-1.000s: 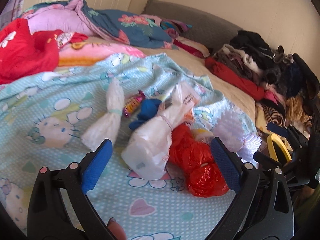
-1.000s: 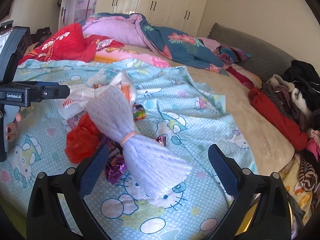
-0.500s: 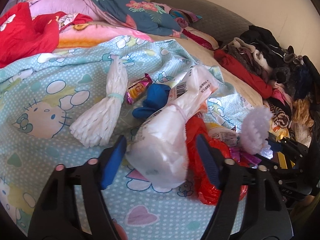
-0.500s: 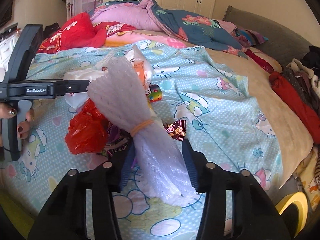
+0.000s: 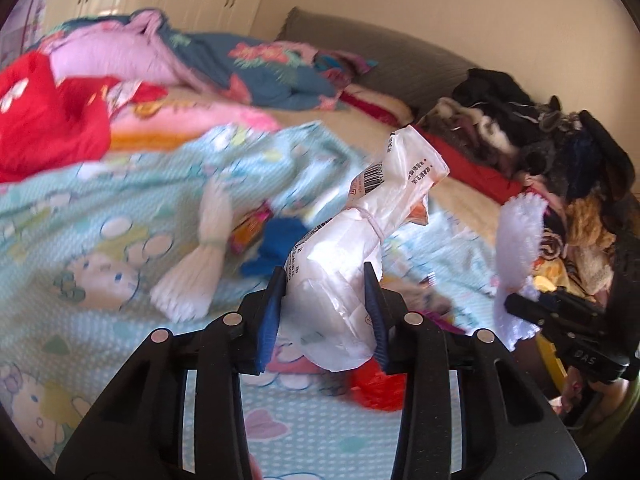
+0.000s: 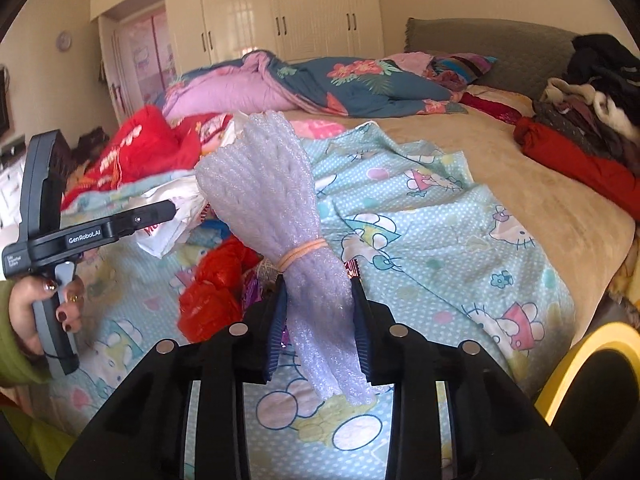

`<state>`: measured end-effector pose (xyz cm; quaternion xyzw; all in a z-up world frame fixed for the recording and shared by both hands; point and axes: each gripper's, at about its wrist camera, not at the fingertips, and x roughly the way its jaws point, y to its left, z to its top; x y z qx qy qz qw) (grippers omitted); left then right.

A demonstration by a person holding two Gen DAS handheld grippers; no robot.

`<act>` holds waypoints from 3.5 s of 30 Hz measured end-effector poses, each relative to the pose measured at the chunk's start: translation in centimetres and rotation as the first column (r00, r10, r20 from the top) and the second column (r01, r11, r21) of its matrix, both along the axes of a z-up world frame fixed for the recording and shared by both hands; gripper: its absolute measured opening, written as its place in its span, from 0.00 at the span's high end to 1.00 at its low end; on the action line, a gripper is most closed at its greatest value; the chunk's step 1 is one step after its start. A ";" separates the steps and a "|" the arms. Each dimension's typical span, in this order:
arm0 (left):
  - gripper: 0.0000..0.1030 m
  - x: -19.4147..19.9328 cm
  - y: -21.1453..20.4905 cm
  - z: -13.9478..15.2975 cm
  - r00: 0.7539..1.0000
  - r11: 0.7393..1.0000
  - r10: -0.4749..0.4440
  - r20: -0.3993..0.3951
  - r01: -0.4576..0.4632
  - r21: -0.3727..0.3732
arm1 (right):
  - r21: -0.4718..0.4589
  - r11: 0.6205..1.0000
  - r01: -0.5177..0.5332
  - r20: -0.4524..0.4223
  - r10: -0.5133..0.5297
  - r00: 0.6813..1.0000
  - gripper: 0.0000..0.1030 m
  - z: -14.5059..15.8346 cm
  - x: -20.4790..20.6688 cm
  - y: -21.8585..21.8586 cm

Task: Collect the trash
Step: 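Carry the white bag with the left tool while the right tool carries the mesh bundle over the bin, then open the left tool over the bin while the right tool drops the mesh bundle in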

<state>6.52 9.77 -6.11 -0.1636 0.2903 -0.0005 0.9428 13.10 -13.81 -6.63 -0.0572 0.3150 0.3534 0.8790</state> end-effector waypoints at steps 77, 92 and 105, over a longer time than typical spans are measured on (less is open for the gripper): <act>0.69 6.5 -33.0 -0.6 0.794 0.767 -0.573 -0.204 0.607 0.209 | 0.181 0.488 0.854 -0.357 -0.777 0.519 0.70 -2.0 -1.0 -32.8; 0.31 6.7 -34.4 0.1 0.787 0.762 -0.597 -0.153 0.617 0.199 | 0.205 0.466 0.861 -0.370 -0.777 0.509 0.48 -1.7 -1.0 -33.0; 0.11 5.4 -29.1 2.2 0.864 0.859 -0.504 -0.003 0.501 0.105 | 0.199 0.563 0.802 -0.196 -0.779 0.596 0.28 0.6 -1.0 -28.9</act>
